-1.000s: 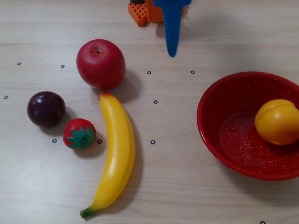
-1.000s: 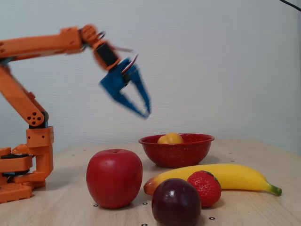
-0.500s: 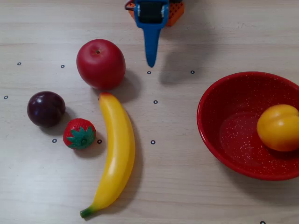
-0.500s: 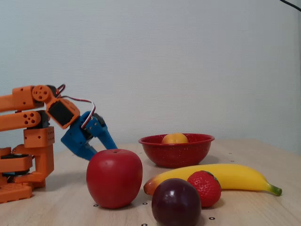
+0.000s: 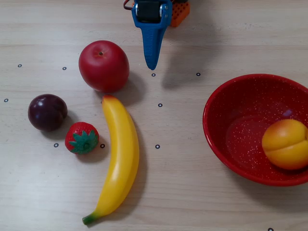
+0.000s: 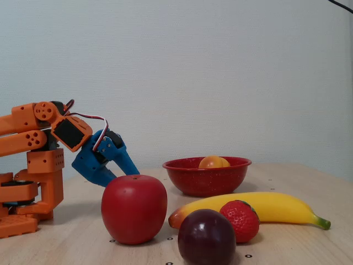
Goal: Put the peach in the red bowl.
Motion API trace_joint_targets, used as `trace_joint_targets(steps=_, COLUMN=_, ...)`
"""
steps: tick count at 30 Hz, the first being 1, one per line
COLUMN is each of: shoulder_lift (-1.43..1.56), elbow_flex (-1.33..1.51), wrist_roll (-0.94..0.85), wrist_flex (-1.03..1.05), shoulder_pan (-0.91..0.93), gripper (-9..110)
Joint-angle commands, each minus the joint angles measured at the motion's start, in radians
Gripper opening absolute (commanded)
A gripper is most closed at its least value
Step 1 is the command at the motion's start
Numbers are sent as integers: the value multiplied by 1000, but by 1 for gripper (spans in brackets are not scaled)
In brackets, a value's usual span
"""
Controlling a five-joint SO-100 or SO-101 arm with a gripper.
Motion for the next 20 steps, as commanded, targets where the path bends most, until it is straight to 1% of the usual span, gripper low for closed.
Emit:
trace_joint_targets(steps=1, shoulder_lift=12, elbow_flex=8, wrist_roll=-18, wrist_flex=-8, shoulder_pan=-12, gripper=0)
trace_joint_targets(steps=20, shoulder_lift=12, elbow_flex=8, wrist_roll=-25, wrist_flex=-6, shoulder_pan=-18, gripper=0)
